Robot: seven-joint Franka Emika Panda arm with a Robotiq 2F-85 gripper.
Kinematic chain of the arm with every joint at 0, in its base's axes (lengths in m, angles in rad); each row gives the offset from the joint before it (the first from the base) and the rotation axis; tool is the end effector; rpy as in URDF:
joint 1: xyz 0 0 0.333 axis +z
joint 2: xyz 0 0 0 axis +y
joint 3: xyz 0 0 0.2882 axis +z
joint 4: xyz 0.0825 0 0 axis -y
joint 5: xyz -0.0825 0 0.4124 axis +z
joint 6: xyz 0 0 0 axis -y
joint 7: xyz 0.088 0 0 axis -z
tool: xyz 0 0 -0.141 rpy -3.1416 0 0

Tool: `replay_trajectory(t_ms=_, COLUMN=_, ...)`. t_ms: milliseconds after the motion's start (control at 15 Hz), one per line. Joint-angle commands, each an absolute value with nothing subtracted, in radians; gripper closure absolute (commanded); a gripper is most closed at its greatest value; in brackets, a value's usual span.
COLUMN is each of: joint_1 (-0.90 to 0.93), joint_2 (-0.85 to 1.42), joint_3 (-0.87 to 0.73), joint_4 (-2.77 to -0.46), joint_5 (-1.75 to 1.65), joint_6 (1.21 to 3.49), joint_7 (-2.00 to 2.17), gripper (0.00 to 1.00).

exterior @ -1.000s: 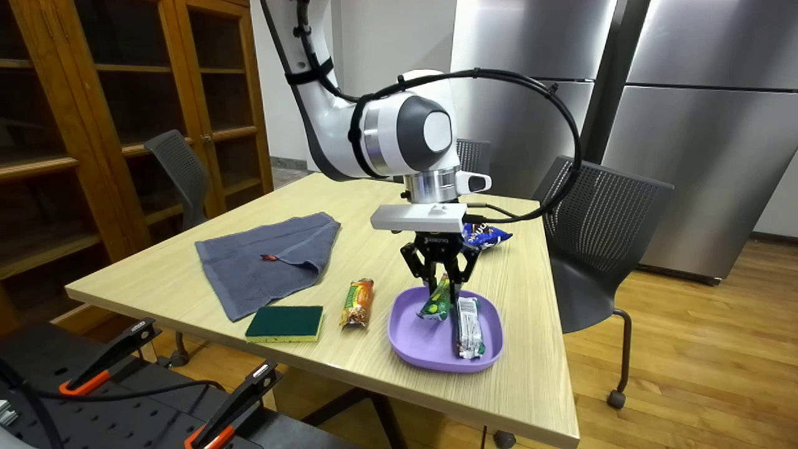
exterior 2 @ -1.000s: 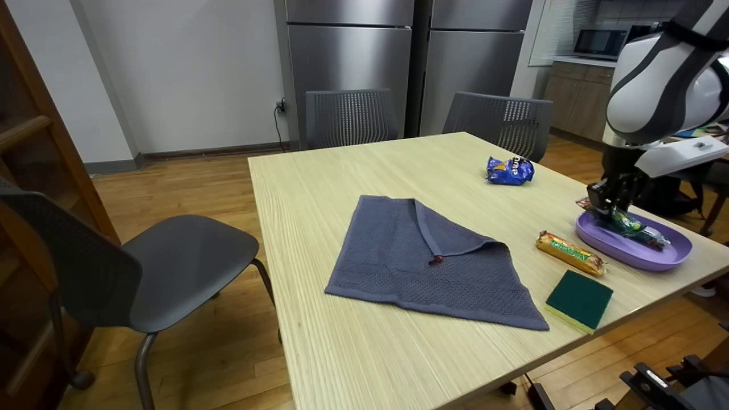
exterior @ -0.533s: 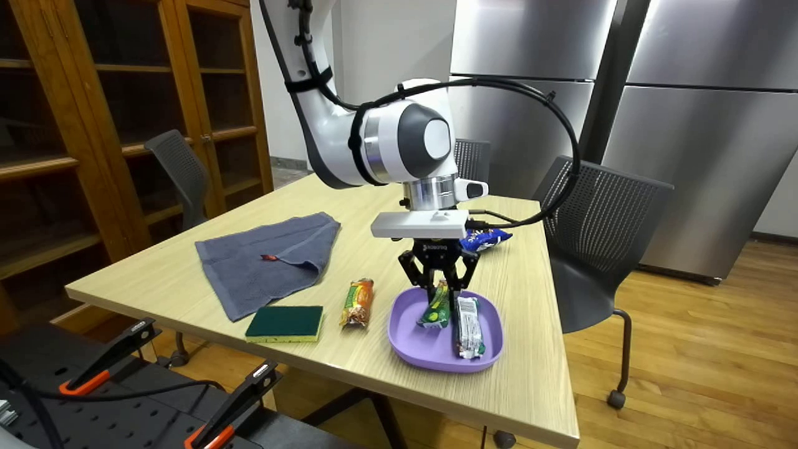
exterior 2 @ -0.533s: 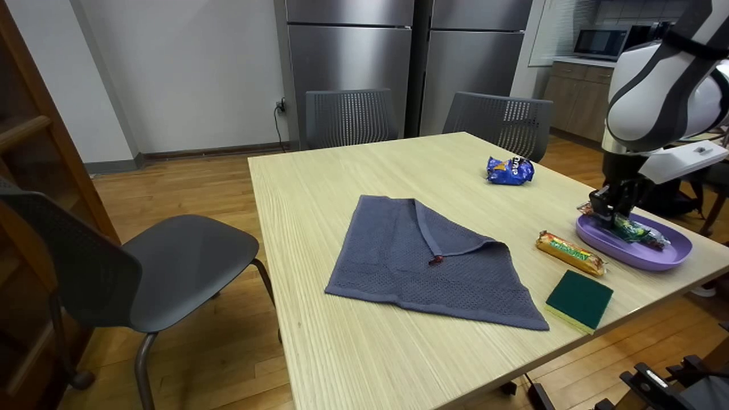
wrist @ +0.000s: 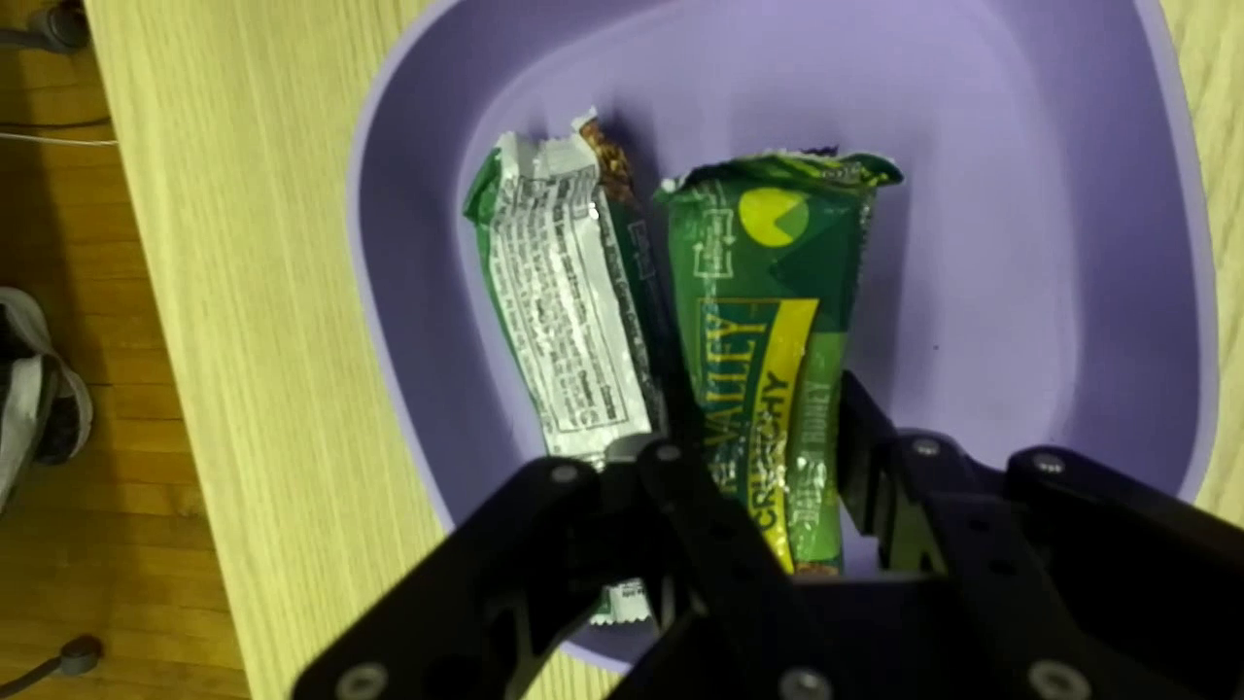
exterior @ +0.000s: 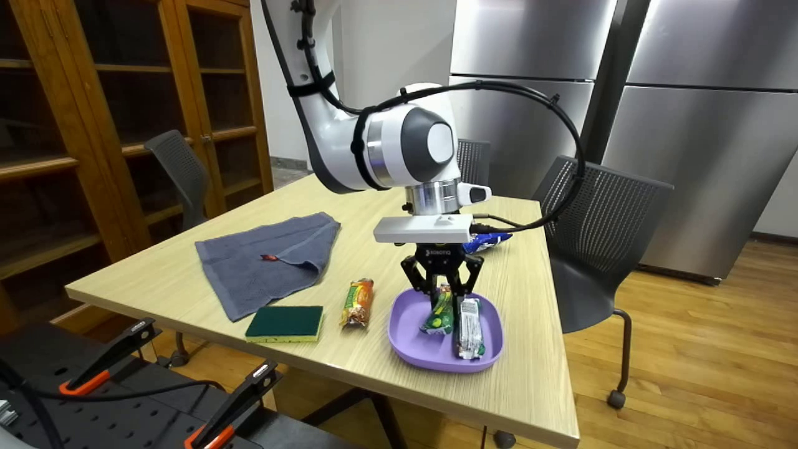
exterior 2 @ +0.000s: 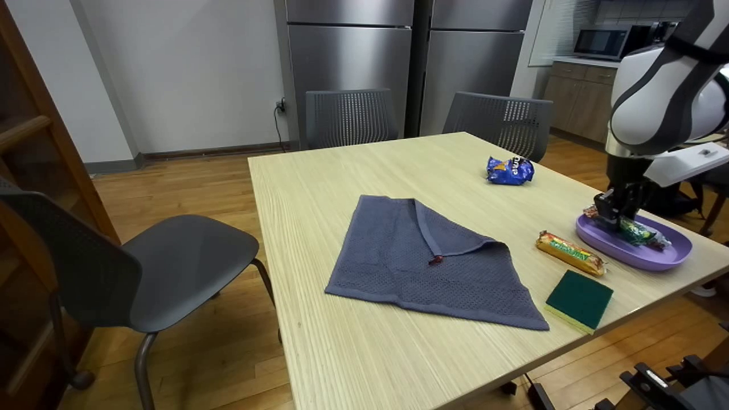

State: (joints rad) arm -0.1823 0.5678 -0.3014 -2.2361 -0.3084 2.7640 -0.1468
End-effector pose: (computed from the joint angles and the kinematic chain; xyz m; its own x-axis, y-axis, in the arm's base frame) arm 0.4601 -0.2584 0.0382 0.9931 -0.0183 -0.1160 0.0105 -0.9700 0.2429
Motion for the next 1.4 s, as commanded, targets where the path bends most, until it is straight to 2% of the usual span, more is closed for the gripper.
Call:
replay_trajectory(t_ms=0, joint_1=-0.182, joint_2=0.565, joint_3=-0.323, joint_4=-2.241, joint_5=-0.339, joint_6=2.768, joint_7=-0.159, gripper=0.89)
replay_trajectory(t_ms=733, joint_1=-0.182, joint_2=0.576, joint_3=-0.324, joint_4=-2.233, joint_5=-0.339, joint_6=2.757, joint_7=-0.164, gripper=0.89)
replay_trajectory(t_ms=800, joint_1=-0.181, joint_2=0.575, joint_3=-0.325, joint_4=-2.235, joint_5=-0.340, joint_6=2.757, joint_7=-0.164, gripper=0.80)
replay_trajectory(t_ms=867, joint_1=-0.181, joint_2=0.571, joint_3=-0.327, joint_4=-2.239, joint_5=-0.341, joint_6=2.758, joint_7=-0.163, gripper=0.39)
replay_trajectory(t_ms=1000, joint_1=-0.191, joint_2=0.558, joint_3=-0.314, joint_4=-2.246, joint_5=-0.328, joint_6=2.751, joint_7=-0.172, gripper=0.31)
replay_trajectory(t_ms=1267, joint_1=-0.207, joint_2=0.537, joint_3=-0.299, joint_4=-2.253, joint_5=-0.313, joint_6=2.745, joint_7=-0.187, gripper=0.02)
replay_trajectory(t_ms=1333, joint_1=-0.211, joint_2=0.529, joint_3=-0.294, joint_4=-2.256, joint_5=-0.310, joint_6=2.744, joint_7=-0.193, gripper=0.00)
